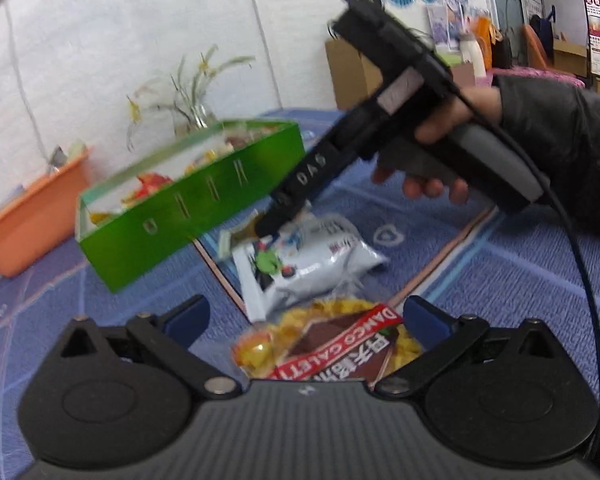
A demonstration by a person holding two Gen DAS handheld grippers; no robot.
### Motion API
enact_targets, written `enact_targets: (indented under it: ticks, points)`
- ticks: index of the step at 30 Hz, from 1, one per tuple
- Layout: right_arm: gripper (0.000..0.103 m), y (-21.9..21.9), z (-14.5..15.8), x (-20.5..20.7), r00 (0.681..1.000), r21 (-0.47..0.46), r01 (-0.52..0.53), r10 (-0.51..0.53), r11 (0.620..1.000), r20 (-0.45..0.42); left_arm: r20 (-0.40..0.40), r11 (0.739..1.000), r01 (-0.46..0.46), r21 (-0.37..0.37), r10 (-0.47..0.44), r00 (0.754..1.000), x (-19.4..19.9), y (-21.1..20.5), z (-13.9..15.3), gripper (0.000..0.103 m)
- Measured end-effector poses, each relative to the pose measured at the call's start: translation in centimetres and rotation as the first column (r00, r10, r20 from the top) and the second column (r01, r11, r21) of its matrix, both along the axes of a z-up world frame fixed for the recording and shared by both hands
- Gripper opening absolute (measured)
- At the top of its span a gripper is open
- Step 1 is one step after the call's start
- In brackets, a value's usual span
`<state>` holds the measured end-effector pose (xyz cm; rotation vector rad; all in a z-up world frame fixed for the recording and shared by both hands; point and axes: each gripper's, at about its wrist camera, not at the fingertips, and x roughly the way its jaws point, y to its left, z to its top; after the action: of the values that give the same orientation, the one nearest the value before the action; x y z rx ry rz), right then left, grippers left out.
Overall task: Organize snacks
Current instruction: 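Grasp the DANCO GALETTE cracker pack with the left gripper while the right grasps the clear meat pouch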
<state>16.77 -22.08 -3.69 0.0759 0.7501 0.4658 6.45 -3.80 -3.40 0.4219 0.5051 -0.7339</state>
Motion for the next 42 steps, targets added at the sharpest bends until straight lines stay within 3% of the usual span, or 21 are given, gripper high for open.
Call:
enact_targets:
  ticks: [2, 7, 13, 14, 15, 18, 22, 26, 29, 30, 35, 38, 42]
  points:
    - [0.103, 0.5, 0.0, -0.1, 1.000, -0.036, -0.018, 0.018, 0.999, 0.018, -0.063, 0.999, 0.037, -0.004, -0.038, 0.997, 0.6, 0.0, -0.4, 0.103]
    - [0.103, 1.5, -0.3, -0.4, 0.992, -0.152, -0.083, 0.096, 0.985, 0.083, -0.086, 0.993, 0.115, 0.004, -0.115, 0.990, 1.0, 0.2, -0.6, 0.103]
    - [0.103, 1.9, -0.4, -0.4, 0.990, -0.173, -0.077, 0.096, 0.982, 0.100, -0.107, 0.992, 0.125, 0.001, -0.124, 0.987, 0.9, 0.5, -0.7, 0.102]
    - [0.095, 1.9, -0.3, -0.5, 0.991, -0.175, -0.072, 0.090, 0.982, 0.100, -0.112, 0.993, 0.122, 0.004, -0.120, 0.986, 0.7, 0.6, -0.6, 0.102]
    - [0.065, 2.1, -0.2, -0.8, 0.991, -0.178, -0.066, 0.086, 0.982, 0.103, -0.117, 0.994, 0.112, 0.005, -0.111, 0.987, 0.6, 0.8, -0.6, 0.101]
    - [0.065, 2.6, 0.1, -0.9, 0.995, -0.190, -0.012, 0.031, 0.982, 0.096, -0.119, 0.998, 0.059, 0.011, -0.058, 0.991, -0.3, 1.6, -0.3, 0.098]
    - [0.065, 2.3, -0.2, -1.3, 0.993, -0.144, 0.043, -0.027, 0.989, 0.112, -0.130, 0.999, -0.045, -0.029, 0.041, 0.991, -0.8, 3.0, 0.0, 0.087]
    - [0.065, 1.4, 0.5, -2.3, 0.983, -0.073, 0.106, -0.093, 0.992, 0.159, -0.127, 0.997, -0.071, -0.030, 0.067, 0.990, -1.3, 4.1, 0.2, 0.085]
    - [0.065, 0.9, 1.4, -3.3, 0.976, -0.044, 0.113, -0.103, 0.993, 0.190, -0.130, 0.997, -0.082, -0.005, 0.080, 0.988, -1.6, 4.5, 0.4, 0.092]
    - [0.065, 0.7, 1.7, -3.7, 0.975, -0.036, 0.109, -0.100, 0.993, 0.198, -0.127, 0.997, -0.080, 0.014, 0.081, 0.989, -1.7, 4.4, 0.5, 0.100]
    - [0.065, 0.1, 2.3, -5.2, 0.978, 0.029, 0.089, -0.093, 0.996, 0.187, -0.041, 0.986, -0.123, 0.116, 0.128, 0.991, -4.0, 4.2, 1.1, 0.099]
    - [0.065, 0.1, 2.4, -6.1, 0.979, 0.060, 0.073, -0.083, 0.996, 0.184, -0.067, 0.976, -0.167, 0.140, 0.178, 0.982, -4.5, 4.7, 1.1, 0.099]
    - [0.065, 0.2, 2.5, -7.3, 0.977, 0.093, 0.050, -0.068, 0.994, 0.204, -0.160, 0.972, -0.207, 0.115, 0.224, 0.961, -3.9, 5.0, 0.6, 0.101]
